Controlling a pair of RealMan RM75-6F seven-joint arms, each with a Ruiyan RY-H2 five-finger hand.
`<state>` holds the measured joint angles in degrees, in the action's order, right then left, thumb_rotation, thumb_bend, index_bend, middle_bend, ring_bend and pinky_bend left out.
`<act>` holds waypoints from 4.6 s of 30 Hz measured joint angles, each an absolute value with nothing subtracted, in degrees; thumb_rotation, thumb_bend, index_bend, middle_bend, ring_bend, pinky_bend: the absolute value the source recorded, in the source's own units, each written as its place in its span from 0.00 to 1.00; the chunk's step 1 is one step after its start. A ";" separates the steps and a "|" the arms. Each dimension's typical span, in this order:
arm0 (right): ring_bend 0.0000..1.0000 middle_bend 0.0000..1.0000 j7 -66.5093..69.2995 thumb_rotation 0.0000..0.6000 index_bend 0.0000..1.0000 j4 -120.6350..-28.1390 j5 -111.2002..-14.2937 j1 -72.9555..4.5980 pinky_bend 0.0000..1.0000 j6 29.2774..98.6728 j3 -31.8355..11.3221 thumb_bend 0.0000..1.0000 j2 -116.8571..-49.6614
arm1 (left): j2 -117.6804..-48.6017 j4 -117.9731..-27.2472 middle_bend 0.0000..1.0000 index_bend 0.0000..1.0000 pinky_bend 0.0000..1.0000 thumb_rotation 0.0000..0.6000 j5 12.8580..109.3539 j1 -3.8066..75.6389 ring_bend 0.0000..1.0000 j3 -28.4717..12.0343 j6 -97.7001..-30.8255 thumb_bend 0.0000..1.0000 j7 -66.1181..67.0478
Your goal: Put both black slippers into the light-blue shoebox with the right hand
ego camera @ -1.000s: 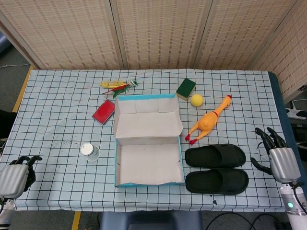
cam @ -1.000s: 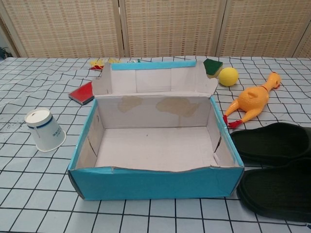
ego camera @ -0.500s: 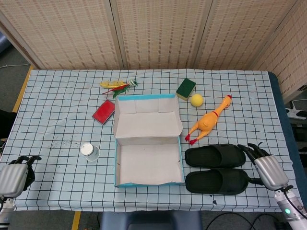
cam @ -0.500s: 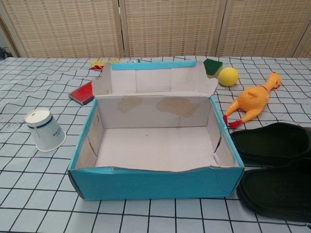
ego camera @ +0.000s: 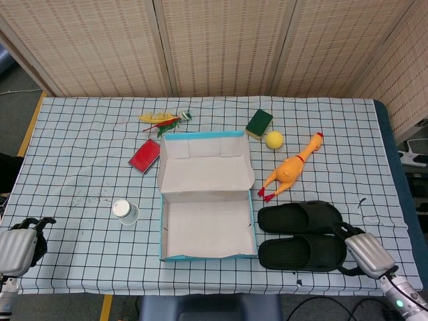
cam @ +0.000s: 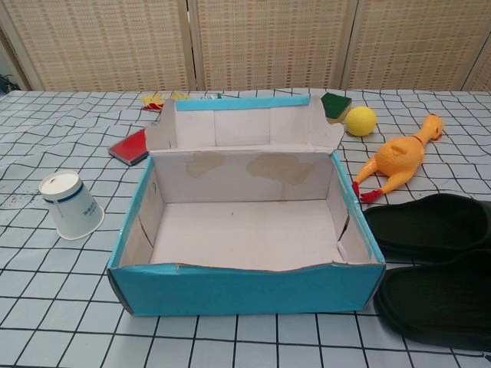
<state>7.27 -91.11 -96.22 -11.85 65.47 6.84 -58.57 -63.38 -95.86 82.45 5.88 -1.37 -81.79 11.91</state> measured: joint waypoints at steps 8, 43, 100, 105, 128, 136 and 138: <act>0.11 0.23 6.10 1.00 0.14 -91.30 -93.45 -15.20 0.27 60.05 6.19 0.05 -61.11 | -63.35 -95.87 0.30 0.34 0.46 1.00 82.72 5.90 0.30 -1.23 -81.76 0.41 11.95; 0.37 0.50 1.91 1.00 0.55 -89.31 -88.09 -16.74 0.49 60.07 4.87 0.06 -66.55 | -63.39 -95.85 0.30 0.34 0.46 1.00 82.50 6.08 0.30 -1.08 -81.17 0.41 12.05; 0.47 0.58 -21.08 1.00 0.67 -114.69 -69.40 -39.25 0.58 53.73 -11.84 0.07 -77.15 | -62.64 -95.98 0.30 0.34 0.46 1.00 83.67 5.78 0.30 -1.09 -82.19 0.41 9.71; 0.47 0.58 -25.84 1.00 0.67 -113.13 -63.75 -42.13 0.58 53.27 -11.53 0.07 -81.21 | -62.47 -95.98 0.30 0.34 0.46 1.00 83.54 5.74 0.30 -1.14 -82.14 0.41 9.17; 0.44 0.58 -33.81 1.00 0.63 -101.35 -51.94 -45.89 0.58 54.92 -6.32 0.07 -89.29 | -62.41 -95.87 0.30 0.34 0.46 1.00 83.67 5.79 0.30 -1.14 -82.05 0.41 8.80; 0.00 0.11 -28.76 1.00 0.09 -102.44 -51.22 -46.32 0.15 51.00 -6.60 0.07 -86.57 | -62.39 -95.87 0.30 0.34 0.46 1.00 83.57 5.82 0.30 -1.17 -81.94 0.41 8.82; 0.00 0.04 -26.08 1.00 0.02 -103.34 -52.20 -46.17 0.11 49.88 -6.91 0.07 -84.82 | -62.40 -95.88 0.30 0.34 0.46 1.00 83.57 5.81 0.30 -1.13 -81.91 0.41 8.85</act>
